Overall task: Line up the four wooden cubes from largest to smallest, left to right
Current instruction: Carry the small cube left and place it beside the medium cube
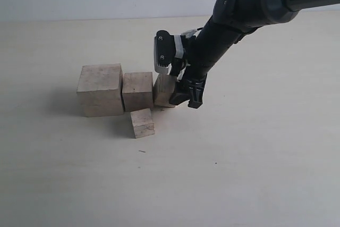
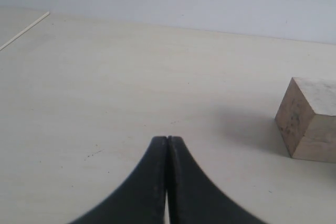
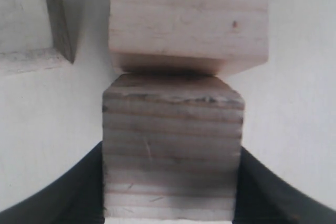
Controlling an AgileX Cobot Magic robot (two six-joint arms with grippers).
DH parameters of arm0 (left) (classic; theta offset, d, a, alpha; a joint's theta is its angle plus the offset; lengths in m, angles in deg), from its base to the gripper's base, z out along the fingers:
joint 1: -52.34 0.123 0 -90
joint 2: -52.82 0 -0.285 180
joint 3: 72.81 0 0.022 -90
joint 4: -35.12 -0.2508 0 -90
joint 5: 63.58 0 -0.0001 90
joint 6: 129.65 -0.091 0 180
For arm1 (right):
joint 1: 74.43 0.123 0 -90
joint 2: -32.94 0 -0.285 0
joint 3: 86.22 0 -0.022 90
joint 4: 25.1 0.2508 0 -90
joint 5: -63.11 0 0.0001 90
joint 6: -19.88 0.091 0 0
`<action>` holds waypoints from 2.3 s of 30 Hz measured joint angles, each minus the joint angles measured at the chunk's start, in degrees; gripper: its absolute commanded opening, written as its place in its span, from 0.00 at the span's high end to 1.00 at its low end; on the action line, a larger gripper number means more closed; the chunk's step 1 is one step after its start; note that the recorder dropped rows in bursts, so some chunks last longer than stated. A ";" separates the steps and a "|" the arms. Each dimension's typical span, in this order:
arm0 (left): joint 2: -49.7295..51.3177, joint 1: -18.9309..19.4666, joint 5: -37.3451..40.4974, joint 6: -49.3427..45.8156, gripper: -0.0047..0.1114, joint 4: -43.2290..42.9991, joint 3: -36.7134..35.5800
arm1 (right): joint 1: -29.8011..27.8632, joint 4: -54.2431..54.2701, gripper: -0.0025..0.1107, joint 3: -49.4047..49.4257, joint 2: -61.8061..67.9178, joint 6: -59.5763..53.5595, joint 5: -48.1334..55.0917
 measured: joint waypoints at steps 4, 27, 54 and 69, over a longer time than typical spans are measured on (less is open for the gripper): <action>0.00 0.00 0.00 0.00 0.96 0.00 0.00 | 0.00 0.00 0.98 0.00 0.00 -0.12 0.00; 0.00 0.00 0.00 0.00 0.96 0.00 0.00 | 0.00 3.43 0.98 0.00 0.00 -7.39 0.64; 0.00 0.00 0.00 0.00 0.96 0.00 0.00 | 0.00 3.76 0.66 0.00 0.00 -2.95 -2.40; 0.00 0.00 0.00 0.00 0.96 0.00 0.00 | 0.12 4.10 0.38 0.00 0.00 0.61 -2.07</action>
